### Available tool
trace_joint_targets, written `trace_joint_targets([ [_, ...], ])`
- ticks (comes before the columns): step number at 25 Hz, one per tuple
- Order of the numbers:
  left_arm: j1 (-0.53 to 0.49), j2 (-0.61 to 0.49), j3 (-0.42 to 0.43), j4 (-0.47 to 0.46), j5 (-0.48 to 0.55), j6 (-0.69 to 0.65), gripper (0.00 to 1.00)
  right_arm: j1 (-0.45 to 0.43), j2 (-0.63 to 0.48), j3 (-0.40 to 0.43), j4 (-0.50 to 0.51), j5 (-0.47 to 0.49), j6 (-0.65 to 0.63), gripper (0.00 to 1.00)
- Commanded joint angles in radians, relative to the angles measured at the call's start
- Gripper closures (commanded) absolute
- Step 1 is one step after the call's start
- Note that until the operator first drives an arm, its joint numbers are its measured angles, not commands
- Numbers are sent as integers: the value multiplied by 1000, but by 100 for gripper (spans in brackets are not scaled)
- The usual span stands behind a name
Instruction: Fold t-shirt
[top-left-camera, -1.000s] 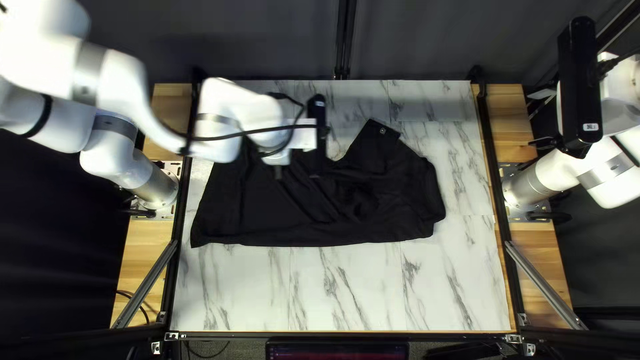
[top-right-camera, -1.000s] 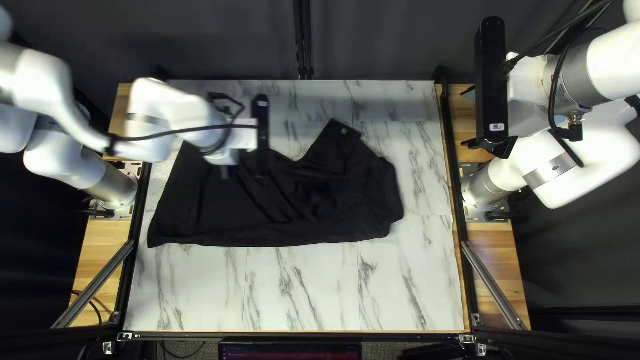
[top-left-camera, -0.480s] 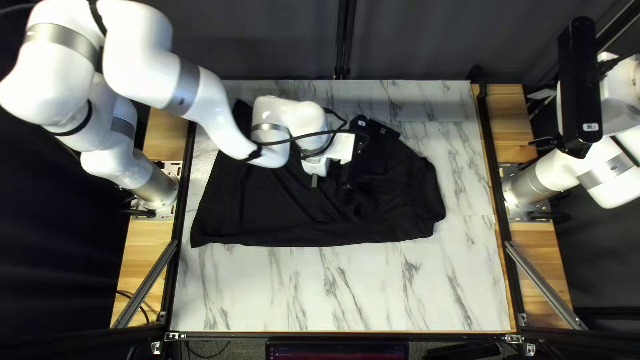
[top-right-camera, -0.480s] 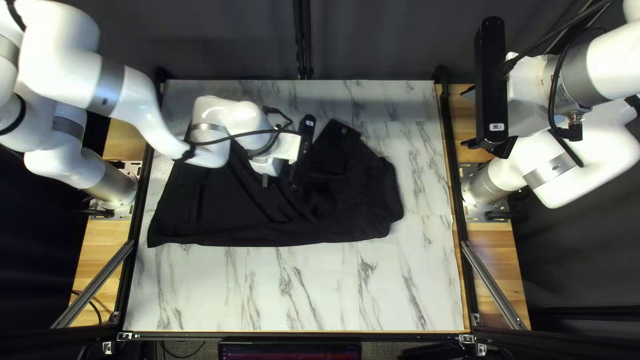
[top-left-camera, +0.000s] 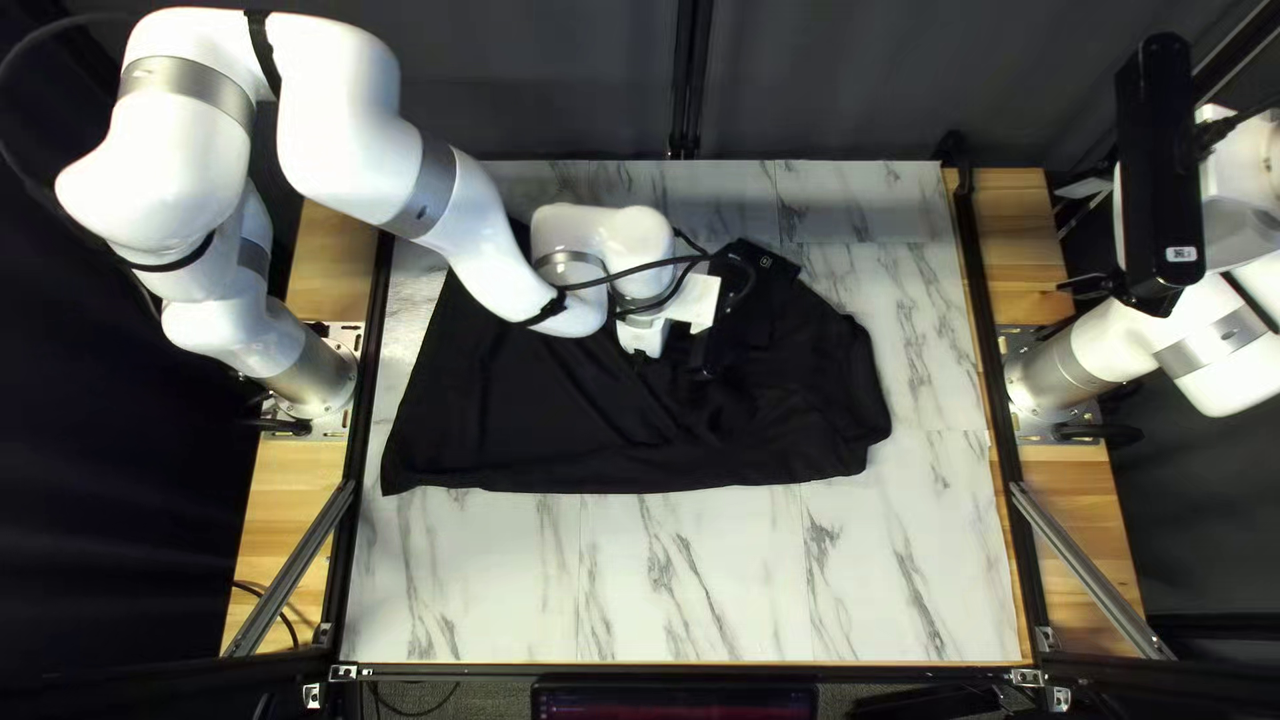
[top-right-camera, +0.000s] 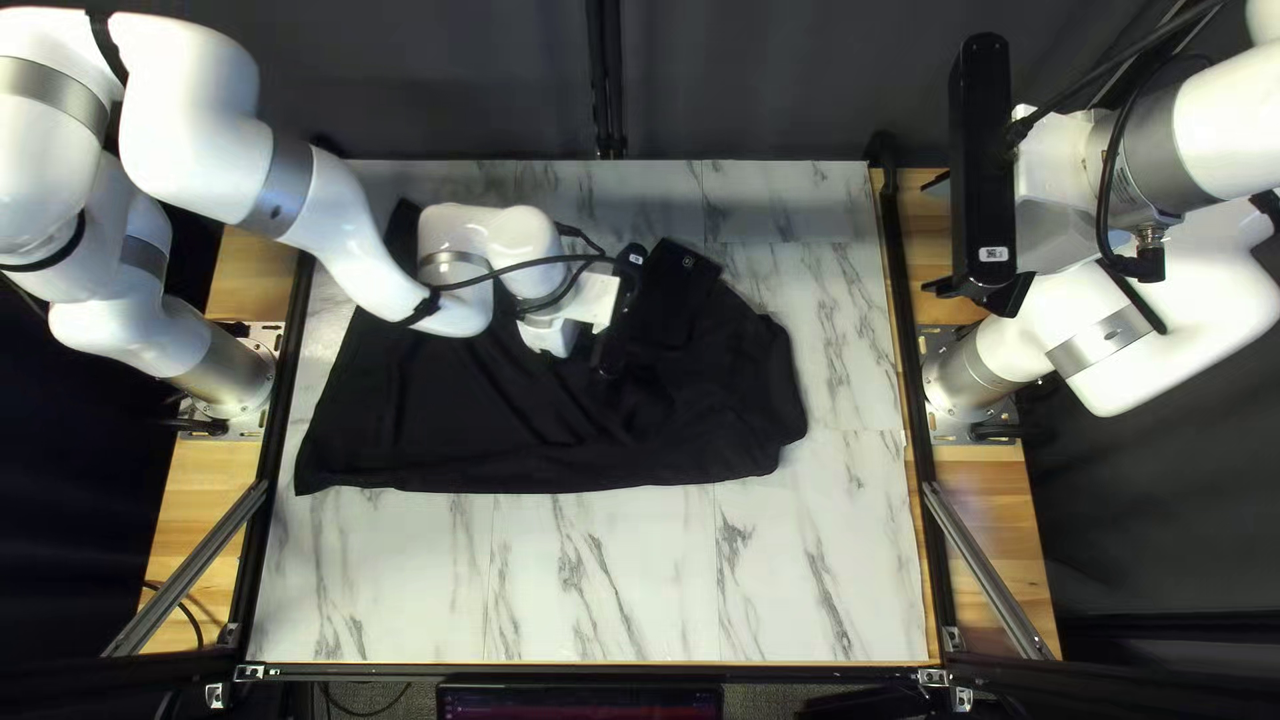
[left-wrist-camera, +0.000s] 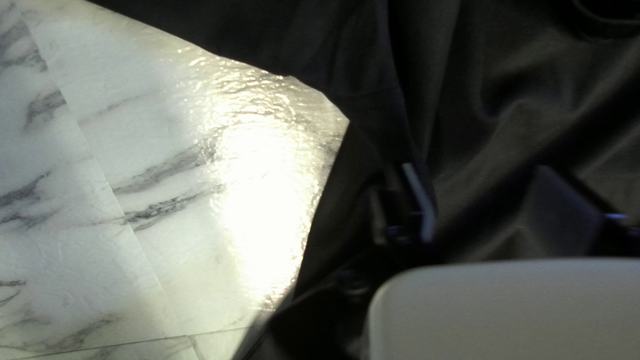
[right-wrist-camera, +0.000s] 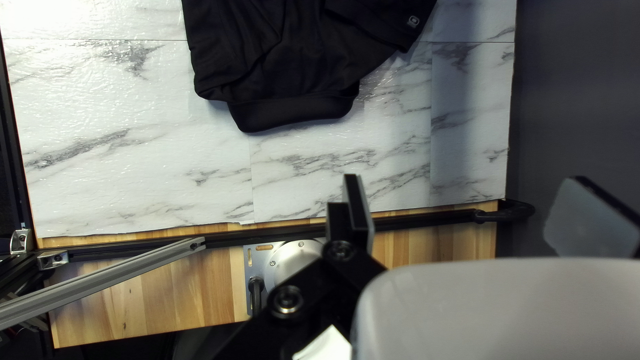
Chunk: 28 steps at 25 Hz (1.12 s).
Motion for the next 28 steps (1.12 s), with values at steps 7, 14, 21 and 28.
trace_joint_targets([
  [7,71,-135,5,78,97,9,100,0,0,0,0,0,0,0],
  [14,190,-103,-63,118,89,59,100,0,0,0,0,0,0,0],
  [21,251,24,-156,125,39,74,100,0,0,0,0,0,0,0],
  [28,278,92,-201,154,29,59,67,0,0,0,0,0,0,0],
])
